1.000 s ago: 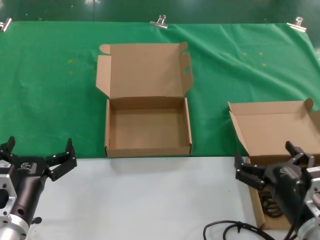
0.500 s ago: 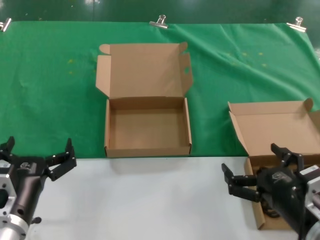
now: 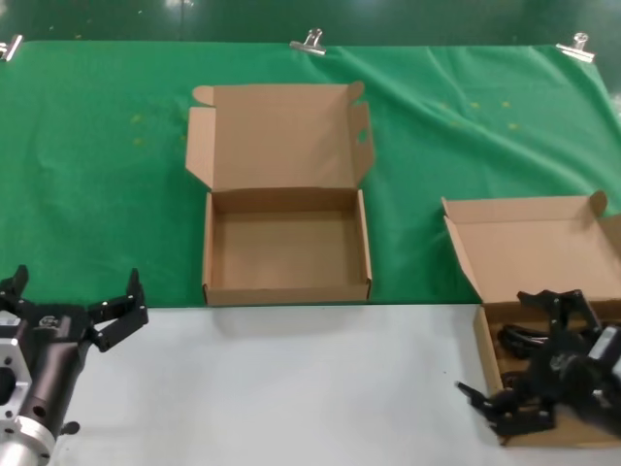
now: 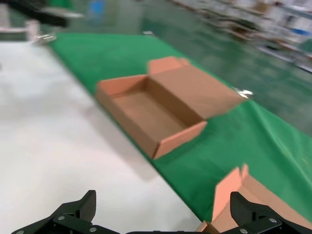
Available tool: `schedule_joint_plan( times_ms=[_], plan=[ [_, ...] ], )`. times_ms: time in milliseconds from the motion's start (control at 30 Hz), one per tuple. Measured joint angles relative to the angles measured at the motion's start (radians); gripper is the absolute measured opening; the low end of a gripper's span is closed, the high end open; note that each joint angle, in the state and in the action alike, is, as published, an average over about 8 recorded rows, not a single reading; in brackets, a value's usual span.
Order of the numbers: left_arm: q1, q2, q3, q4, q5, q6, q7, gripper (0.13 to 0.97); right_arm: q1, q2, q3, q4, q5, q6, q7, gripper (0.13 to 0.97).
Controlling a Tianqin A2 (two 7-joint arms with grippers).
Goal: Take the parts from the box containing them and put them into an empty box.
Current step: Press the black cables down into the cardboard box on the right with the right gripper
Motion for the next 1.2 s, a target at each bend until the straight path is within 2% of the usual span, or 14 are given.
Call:
schedule_joint_plan(
  times_ms=[133, 300, 533, 700, 833, 967, 1200],
  plan=[
    [0.0, 0.0, 0.0, 0.0, 0.0, 0.0, 0.0, 0.966, 0.139, 0.066, -0.095, -0.041, -0.175, -0.17, 0.134, 0.966],
    [0.0, 0.0, 0.0, 0.0, 0.0, 0.0, 0.0, 0.966, 0.249, 0.093, -0.136, -0.103, -0.406, -0.399, 0.285, 0.966],
    [0.0, 0.0, 0.0, 0.0, 0.0, 0.0, 0.0, 0.966, 0.389, 0.043, -0.147, -0.216, -0.739, -0.693, 0.474, 0.966],
    [0.0, 0.0, 0.0, 0.0, 0.0, 0.0, 0.0, 0.966, 0.463, -0.022, -0.148, -0.285, -0.984, -0.84, 0.604, 0.966],
    [0.0, 0.0, 0.0, 0.0, 0.0, 0.0, 0.0, 0.966, 0.483, -0.084, -0.124, -0.327, -1.166, -0.916, 0.687, 0.966],
    [0.0, 0.0, 0.0, 0.0, 0.0, 0.0, 0.0, 0.966, 0.47, -0.153, -0.057, -0.367, -1.306, -0.977, 0.733, 0.966],
    [0.0, 0.0, 0.0, 0.0, 0.0, 0.0, 0.0, 0.966, 0.425, -0.247, 0.08, -0.418, -1.403, -1.051, 0.718, 0.966]
  ],
)
